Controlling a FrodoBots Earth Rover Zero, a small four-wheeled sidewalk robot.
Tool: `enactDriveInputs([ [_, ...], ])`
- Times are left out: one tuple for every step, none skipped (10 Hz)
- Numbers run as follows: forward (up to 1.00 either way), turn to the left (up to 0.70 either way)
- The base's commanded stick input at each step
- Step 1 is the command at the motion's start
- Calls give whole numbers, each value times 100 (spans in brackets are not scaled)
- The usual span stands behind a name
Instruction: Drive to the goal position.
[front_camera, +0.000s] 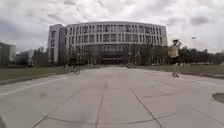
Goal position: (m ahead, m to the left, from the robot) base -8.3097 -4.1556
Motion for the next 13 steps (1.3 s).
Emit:
enactDriveInputs([
  [-100, 40],
  [-100, 40],
  [-100, 40],
  [-100, 40],
  [-100, 40],
  [-100, 40],
  [-100, 40],
  [-100, 40],
  [-100, 40],
  [-100, 40],
  [-100, 40],
  [-100, 40],
  [-100, 40],
])
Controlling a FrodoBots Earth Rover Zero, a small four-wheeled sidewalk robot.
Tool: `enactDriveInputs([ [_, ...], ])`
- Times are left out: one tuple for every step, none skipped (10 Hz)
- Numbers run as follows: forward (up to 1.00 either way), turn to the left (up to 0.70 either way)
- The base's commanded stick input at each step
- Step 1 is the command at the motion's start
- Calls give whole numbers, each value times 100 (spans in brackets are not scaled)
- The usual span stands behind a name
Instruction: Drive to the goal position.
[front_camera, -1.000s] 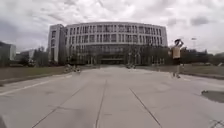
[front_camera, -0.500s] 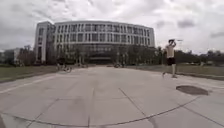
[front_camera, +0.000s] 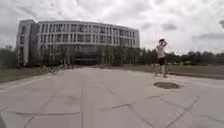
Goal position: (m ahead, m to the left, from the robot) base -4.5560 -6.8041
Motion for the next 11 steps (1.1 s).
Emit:
enactDriveInputs([
  [-100, 40],
  [-100, 40],
  [-100, 40],
  [-99, 40],
  [-99, 40],
  [-99, 40],
  [-99, 40],
  [-99, 40],
  [-99, 40],
  [-99, 40],
  [-99, 40],
])
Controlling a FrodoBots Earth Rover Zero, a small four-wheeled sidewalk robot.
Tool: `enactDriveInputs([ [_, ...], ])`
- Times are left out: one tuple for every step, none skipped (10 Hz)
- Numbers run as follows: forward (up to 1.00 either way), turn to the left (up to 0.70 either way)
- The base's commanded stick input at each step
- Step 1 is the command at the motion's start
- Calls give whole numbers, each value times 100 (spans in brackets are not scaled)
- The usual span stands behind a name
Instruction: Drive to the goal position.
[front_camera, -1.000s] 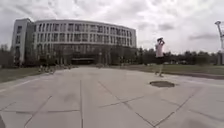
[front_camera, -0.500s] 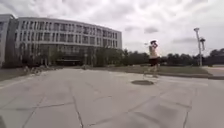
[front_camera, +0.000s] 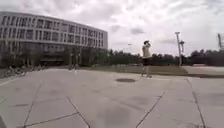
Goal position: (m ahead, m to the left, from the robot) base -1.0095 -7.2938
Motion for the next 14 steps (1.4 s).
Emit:
enactDriveInputs([
  [-93, 39],
  [-3, 30],
  [3, 11],
  [3, 0],
  [0, 0],
  [0, 0],
  [1, 0],
  [4, 0],
  [11, 0],
  [96, 0],
  [100, -16],
  [100, -30],
  [100, -40],
  [100, -40],
])
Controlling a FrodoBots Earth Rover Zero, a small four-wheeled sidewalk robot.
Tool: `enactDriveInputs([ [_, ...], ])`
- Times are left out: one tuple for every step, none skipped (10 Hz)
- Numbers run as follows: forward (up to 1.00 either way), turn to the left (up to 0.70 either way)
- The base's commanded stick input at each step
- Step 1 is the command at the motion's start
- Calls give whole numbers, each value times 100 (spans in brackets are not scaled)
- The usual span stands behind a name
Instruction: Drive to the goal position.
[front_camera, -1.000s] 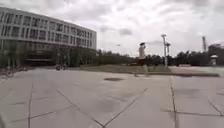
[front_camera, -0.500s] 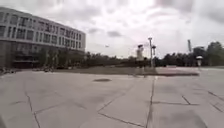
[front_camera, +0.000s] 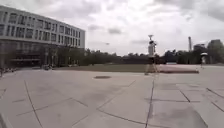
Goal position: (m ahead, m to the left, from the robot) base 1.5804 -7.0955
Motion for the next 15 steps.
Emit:
enactDriveInputs([
  [100, -40],
  [100, -40],
  [100, -40],
  [100, -40],
  [100, -40],
  [100, -40],
  [100, -40],
  [100, -40],
  [100, -40],
  [100, -40],
  [100, -40],
  [100, -40],
  [100, -40],
  [100, -40],
  [100, -40],
])
